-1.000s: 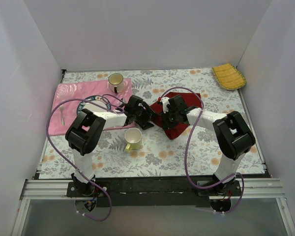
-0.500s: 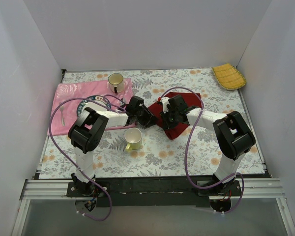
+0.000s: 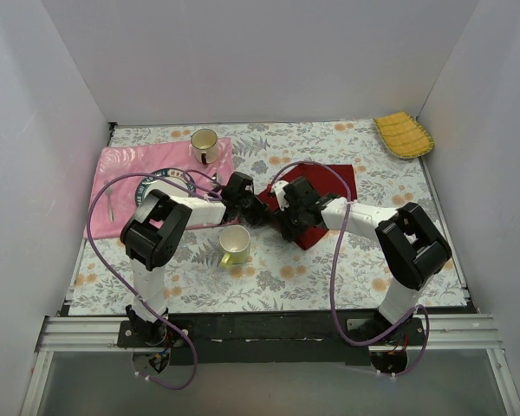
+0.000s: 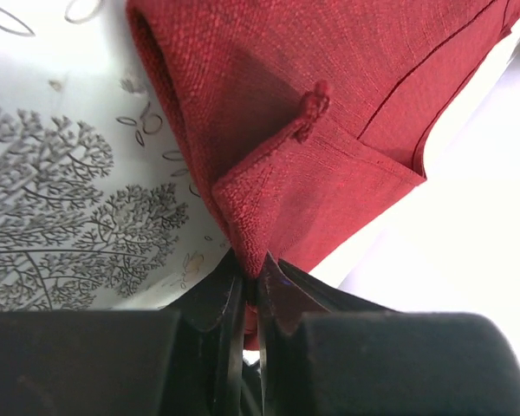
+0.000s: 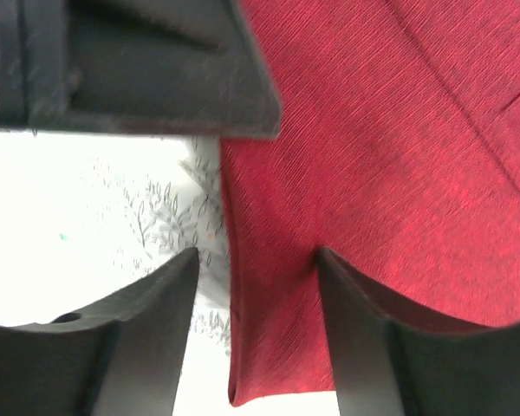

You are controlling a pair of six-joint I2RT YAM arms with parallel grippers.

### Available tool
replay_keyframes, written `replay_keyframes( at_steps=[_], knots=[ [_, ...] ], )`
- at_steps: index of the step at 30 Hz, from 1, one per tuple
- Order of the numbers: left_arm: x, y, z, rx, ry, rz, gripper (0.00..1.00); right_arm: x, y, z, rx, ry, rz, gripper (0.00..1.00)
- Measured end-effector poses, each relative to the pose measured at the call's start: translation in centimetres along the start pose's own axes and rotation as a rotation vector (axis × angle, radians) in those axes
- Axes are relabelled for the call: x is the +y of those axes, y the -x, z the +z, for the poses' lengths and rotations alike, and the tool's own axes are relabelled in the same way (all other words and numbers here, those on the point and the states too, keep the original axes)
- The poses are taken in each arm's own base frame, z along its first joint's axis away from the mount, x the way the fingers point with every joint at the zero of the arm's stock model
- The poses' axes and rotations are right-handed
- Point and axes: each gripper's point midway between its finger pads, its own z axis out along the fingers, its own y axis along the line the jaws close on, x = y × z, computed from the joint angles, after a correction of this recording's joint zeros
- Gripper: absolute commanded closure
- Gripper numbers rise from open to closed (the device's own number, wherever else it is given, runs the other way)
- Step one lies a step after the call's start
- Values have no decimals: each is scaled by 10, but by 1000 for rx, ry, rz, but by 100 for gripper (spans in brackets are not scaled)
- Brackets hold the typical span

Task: Fold the napkin, place the utensils inside, and roll it up
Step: Roll the napkin with the utensil

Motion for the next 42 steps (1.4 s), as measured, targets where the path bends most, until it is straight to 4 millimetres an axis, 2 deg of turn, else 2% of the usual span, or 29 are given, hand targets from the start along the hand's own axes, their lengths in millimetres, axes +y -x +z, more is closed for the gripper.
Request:
replay_keyframes(
  at_steps=[6, 14, 23, 30, 38, 42],
  knots=[
    [-1, -4, -2, 28, -4, -2, 99, 5, -10, -7, 51, -115, -101, 24],
    [0, -5, -5, 70, -10, -16, 99, 7, -4, -12, -7, -310, -234, 28],
    [-2, -5, -9, 101, -22, -28, 99, 7, 8, -8, -92, -498, -330, 37],
    [-3, -6, -12, 128, -33, -32, 99, -2, 15, -2, -129, -567, -341, 48],
    [-5, -6, -14, 143, -42, -36, 99, -6, 16, 2, -146, -601, -347, 49],
    [-5, -4, -15, 147, -45, -41, 99, -6, 16, 3, -144, -607, -342, 63]
  ],
)
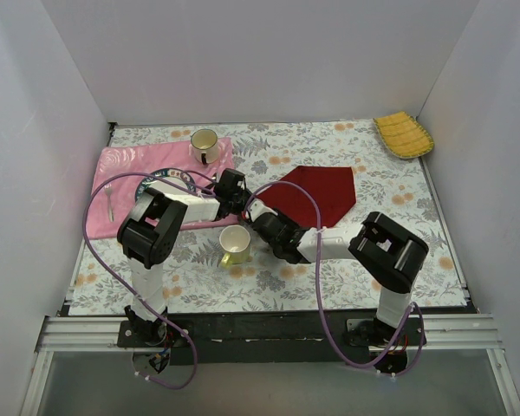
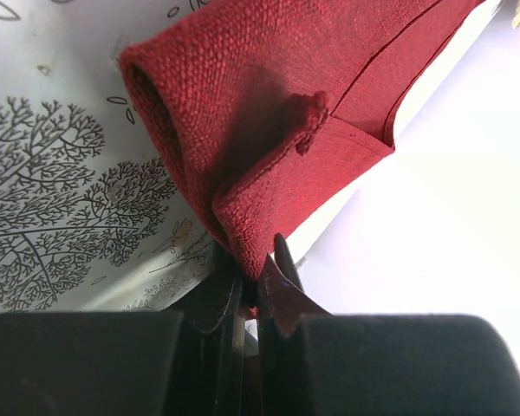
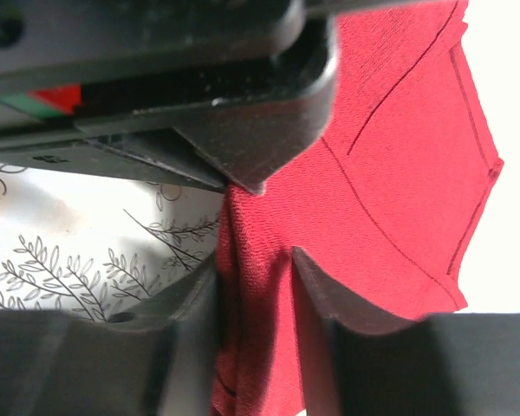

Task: Fold the napkin, place the utensils inside, and roll it up
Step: Roll the napkin with the utensil

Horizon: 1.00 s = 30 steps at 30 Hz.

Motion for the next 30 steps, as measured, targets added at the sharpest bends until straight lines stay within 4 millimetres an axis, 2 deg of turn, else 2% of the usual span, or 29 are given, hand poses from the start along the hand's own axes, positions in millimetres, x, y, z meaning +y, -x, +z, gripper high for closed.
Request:
replay_keyframes(
  at_steps=[6, 9, 10, 13, 14, 17, 20, 30],
  knots=[
    [0, -1, -1, 10, -2, -2, 92, 4, -2, 3, 11, 0, 23, 80],
    [1, 0, -1, 9, 3, -7, 84, 5, -2, 3, 13, 1, 30, 95],
    [1, 1, -2, 9, 4, -9, 78, 4, -2, 3, 16, 2, 30, 99],
    [-1, 4, -3, 5, 7, -3, 69, 4, -2, 4, 23, 16, 33, 99],
    [-4, 5, -4, 3, 6, 2, 63, 3, -1, 4, 28, 26, 36, 99],
    [-21, 13, -7, -13, -21, 43, 55, 1, 3, 10, 38, 71, 73, 99],
    [-30, 26, -10, -45, -41, 81, 52, 3, 12, 15, 20, 139, 125, 99],
    [-30, 50, -19, -83, -64, 139, 46, 0, 21, 23, 38, 390, 312, 99]
  ],
)
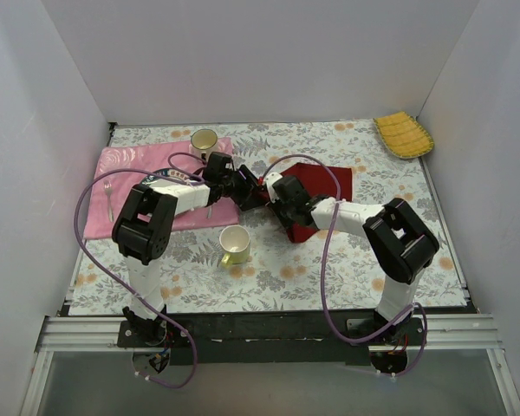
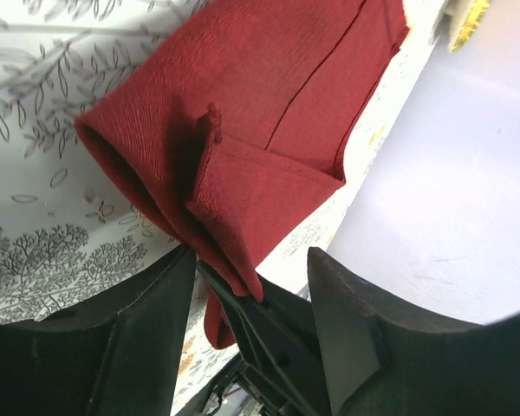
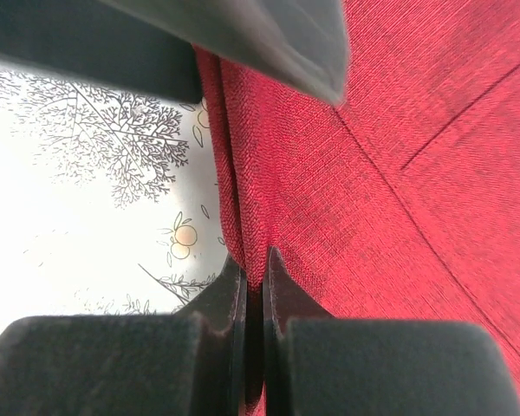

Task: Fold the napkin, place the utensils inside, and roll it up
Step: Roll the napkin with the utensil

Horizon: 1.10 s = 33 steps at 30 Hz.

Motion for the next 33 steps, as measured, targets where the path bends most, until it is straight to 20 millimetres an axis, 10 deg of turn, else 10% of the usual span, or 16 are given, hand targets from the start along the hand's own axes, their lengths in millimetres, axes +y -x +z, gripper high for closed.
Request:
replay_keyframes(
  at_steps=[21, 33],
  knots=[
    [-40, 11, -48, -77, -142, 145, 72, -3, 3, 9, 21, 633, 423, 99],
    [-10, -27, -10, 44, -111, 119, 89, -3, -5, 5, 70, 871, 668, 99]
  ],
)
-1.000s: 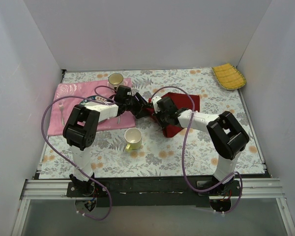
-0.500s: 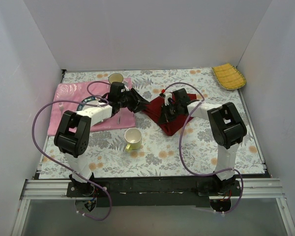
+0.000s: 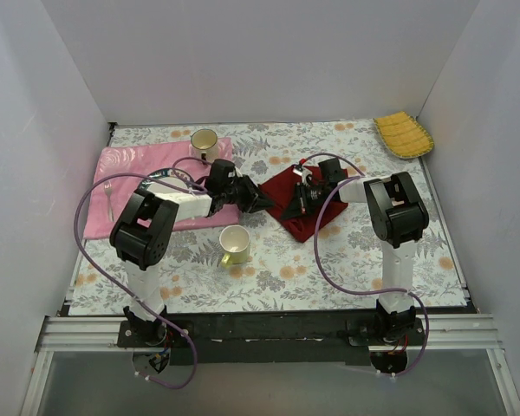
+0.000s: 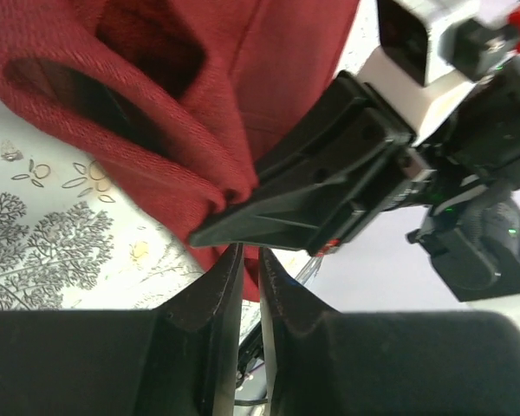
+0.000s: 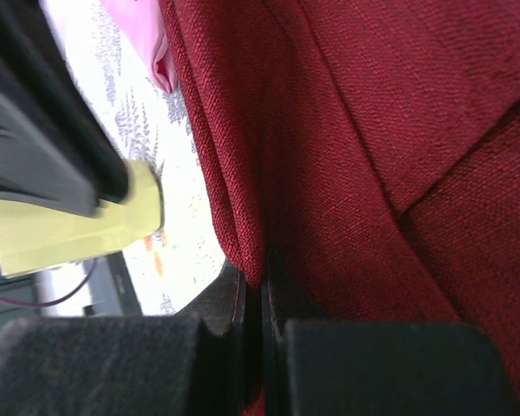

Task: Fold the napkin, place the utensils inside, and roll it up
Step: Roll the napkin with the utensil

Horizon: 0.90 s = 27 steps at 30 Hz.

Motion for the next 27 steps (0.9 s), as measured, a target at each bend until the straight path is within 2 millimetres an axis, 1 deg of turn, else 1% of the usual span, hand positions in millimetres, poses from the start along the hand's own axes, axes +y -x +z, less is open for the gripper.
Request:
replay_keyframes(
  at_steps=[4, 7, 10, 12, 18, 27],
  knots=[
    [14, -7, 12, 23, 26, -15, 92, 0, -2, -1, 13, 25, 45, 99],
    [21, -9, 17, 31, 43, -27, 95, -1, -3, -2, 17, 37, 61, 99],
    [23, -9, 19, 28, 47, -29, 96, -1, -3, -2, 20, 41, 72, 99],
    [20, -6, 21, 23, 40, -27, 97, -1, -4, -2, 23, 40, 78, 99],
    [19, 2, 35, 13, 33, -25, 99, 0, -5, -3, 29, 41, 86, 99],
    [32, 0, 51, 30, 61, -50, 100, 0, -5, -3, 31, 37, 94, 99]
  ],
)
